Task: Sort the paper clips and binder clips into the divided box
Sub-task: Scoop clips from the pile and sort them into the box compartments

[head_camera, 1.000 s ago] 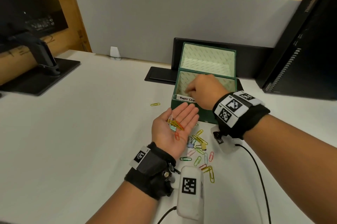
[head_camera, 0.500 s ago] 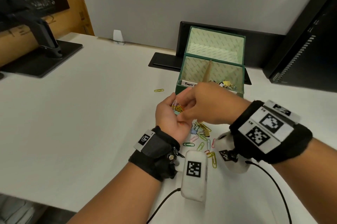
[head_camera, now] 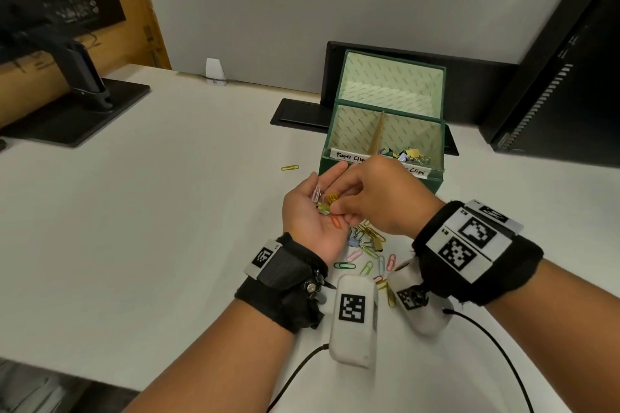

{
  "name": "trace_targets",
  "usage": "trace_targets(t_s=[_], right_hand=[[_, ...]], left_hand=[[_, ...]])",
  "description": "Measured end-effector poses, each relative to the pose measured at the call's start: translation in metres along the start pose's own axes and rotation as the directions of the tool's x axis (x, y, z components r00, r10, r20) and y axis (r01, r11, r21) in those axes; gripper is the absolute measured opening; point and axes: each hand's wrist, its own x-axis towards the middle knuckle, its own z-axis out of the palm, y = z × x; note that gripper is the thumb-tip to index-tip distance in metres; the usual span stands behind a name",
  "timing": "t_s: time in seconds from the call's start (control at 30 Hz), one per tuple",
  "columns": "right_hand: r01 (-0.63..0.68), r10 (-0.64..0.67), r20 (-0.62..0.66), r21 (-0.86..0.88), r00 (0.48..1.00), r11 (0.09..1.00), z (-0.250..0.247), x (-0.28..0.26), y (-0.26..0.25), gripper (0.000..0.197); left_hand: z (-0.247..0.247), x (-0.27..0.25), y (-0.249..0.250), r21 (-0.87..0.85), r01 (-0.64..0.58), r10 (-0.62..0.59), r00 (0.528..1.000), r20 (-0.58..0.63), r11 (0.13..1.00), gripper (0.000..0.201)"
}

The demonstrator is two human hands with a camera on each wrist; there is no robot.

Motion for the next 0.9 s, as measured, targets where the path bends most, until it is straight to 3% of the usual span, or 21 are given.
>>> trace_targets(t_s=[0.13,0.17,0.23,0.27,0.33,0.37,0.4,0.43,0.47,0.53,0.57,0.63,0.73,0.8,0.9], right_hand=[[0.012,-0.012,-0.007,0.112,1.0,0.994,-0.006,-0.001,0.0,0.013],[0.025,-0.017,-0.055,0.14,0.998,0.99,-0.009,0.001,0.0,0.014],[0.083,-0.041,-0.28,0.141,0.959,0.987,-0.017,0.008,-0.003,0.013],[0.135,-0.064,-0.424,0.141,0.903,0.981,-0.023,0.012,-0.006,0.013],[0.257,-0.136,-0.659,0.09,0.74,0.962,-0.037,0.02,-0.015,0.016],[0.279,-0.179,-0.716,0.023,0.674,0.96,-0.043,0.025,-0.017,0.017],[0.267,-0.213,-0.734,-0.045,0.644,0.963,-0.047,0.031,-0.018,0.017],[0.23,-0.23,-0.716,-0.098,0.66,0.968,-0.049,0.037,-0.016,0.018],[0.171,-0.226,-0.662,-0.148,0.715,0.974,-0.049,0.045,-0.012,0.019],[0.02,-0.14,-0.459,-0.258,0.878,0.966,-0.046,0.056,0.001,0.02],[-0.049,-0.071,-0.354,-0.319,0.933,0.947,-0.043,0.058,0.007,0.021],[-0.092,-0.024,-0.29,-0.38,0.957,0.92,-0.038,0.056,0.011,0.025],[0.062,-0.193,-0.378,-0.332,0.906,0.941,-0.034,0.039,0.0,0.015],[0.149,-0.228,-0.258,-0.291,0.939,0.945,-0.029,0.024,-0.01,0.014],[0.123,-0.138,-0.036,-0.273,0.99,0.954,-0.016,0.01,-0.013,0.017]], left_hand=[[-0.002,0.002,0.0,0.006,-0.014,0.014,0.999,0.04,1.0,0.049],[-0.002,0.003,0.0,-0.006,-0.018,0.018,0.999,0.046,1.0,0.053],[-0.002,0.004,0.0,-0.021,-0.008,0.009,0.999,0.047,1.0,0.056],[-0.002,0.005,0.0,-0.017,-0.004,0.005,0.999,0.042,1.0,0.053],[-0.002,0.005,0.002,0.018,0.004,-0.004,1.0,0.011,1.0,0.048],[-0.002,0.005,0.002,0.03,0.005,-0.005,1.0,0.002,1.0,0.047],[-0.001,0.004,0.003,0.035,0.008,-0.008,1.0,-0.004,0.999,0.046],[-0.002,0.005,0.003,0.034,0.009,-0.009,1.0,-0.006,0.999,0.046],[-0.002,0.005,0.003,0.031,0.01,-0.01,1.0,-0.002,0.999,0.045],[-0.002,0.004,0.003,0.025,0.01,-0.01,1.0,0.002,1.0,0.045],[-0.003,0.005,0.003,0.025,0.009,-0.009,1.0,0.002,1.0,0.045],[-0.004,0.006,0.005,0.028,0.007,-0.008,1.0,0.007,1.0,0.045],[-0.005,0.009,0.005,0.029,-0.001,0.002,1.0,-0.01,1.0,0.046],[-0.004,0.009,0.003,0.026,-0.017,0.017,1.0,0.002,1.0,0.045],[-0.007,0.011,0.001,0.005,-0.019,0.019,0.999,0.043,1.0,0.052]])
